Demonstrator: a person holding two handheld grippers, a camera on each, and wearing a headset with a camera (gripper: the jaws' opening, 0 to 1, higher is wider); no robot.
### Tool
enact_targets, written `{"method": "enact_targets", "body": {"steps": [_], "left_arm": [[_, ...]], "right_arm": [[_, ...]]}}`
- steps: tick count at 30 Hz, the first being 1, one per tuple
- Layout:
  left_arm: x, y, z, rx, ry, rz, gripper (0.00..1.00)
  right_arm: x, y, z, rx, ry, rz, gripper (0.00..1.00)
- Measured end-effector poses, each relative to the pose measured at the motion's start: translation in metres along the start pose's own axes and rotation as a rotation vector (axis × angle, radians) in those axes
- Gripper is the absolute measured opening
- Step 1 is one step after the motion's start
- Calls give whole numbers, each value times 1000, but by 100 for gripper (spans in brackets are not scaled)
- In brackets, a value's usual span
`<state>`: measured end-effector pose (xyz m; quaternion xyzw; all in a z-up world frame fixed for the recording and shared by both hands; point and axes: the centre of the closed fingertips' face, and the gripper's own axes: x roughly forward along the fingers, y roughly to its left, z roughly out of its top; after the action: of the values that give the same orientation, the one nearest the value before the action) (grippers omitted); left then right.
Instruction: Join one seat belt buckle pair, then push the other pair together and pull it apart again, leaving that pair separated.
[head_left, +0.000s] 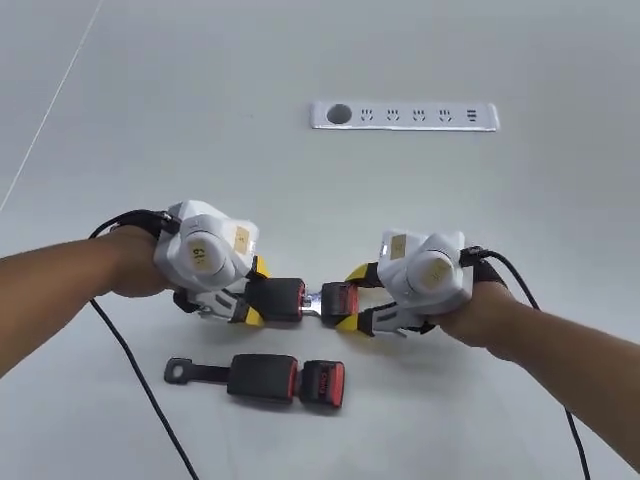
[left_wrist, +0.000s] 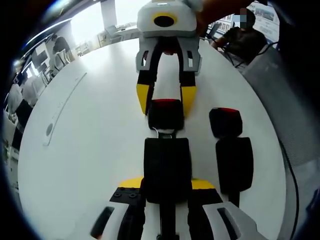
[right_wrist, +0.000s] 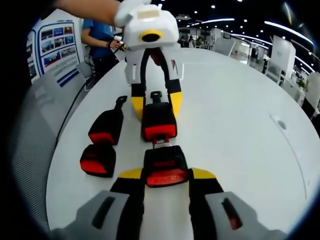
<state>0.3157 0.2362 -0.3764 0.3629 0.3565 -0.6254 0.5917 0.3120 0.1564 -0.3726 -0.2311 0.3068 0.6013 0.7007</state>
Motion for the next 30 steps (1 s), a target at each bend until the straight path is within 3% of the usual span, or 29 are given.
{"method": "enact_targets", "body": {"steps": [8, 13, 20, 30], "left_arm": [[0, -4, 5, 18, 20, -9, 32], [0, -3, 3, -1, 16, -6, 32], [1, -2, 1, -20, 24, 0, 32], [2, -2, 1, -17, 56, 1, 33]], "right_arm": [[12, 1, 11, 19, 8, -13, 33], [14, -1, 12, 34, 24, -30, 33], [17, -2, 14, 76, 64, -92, 34], [16, -2, 13, 82, 85, -103, 34]]}}
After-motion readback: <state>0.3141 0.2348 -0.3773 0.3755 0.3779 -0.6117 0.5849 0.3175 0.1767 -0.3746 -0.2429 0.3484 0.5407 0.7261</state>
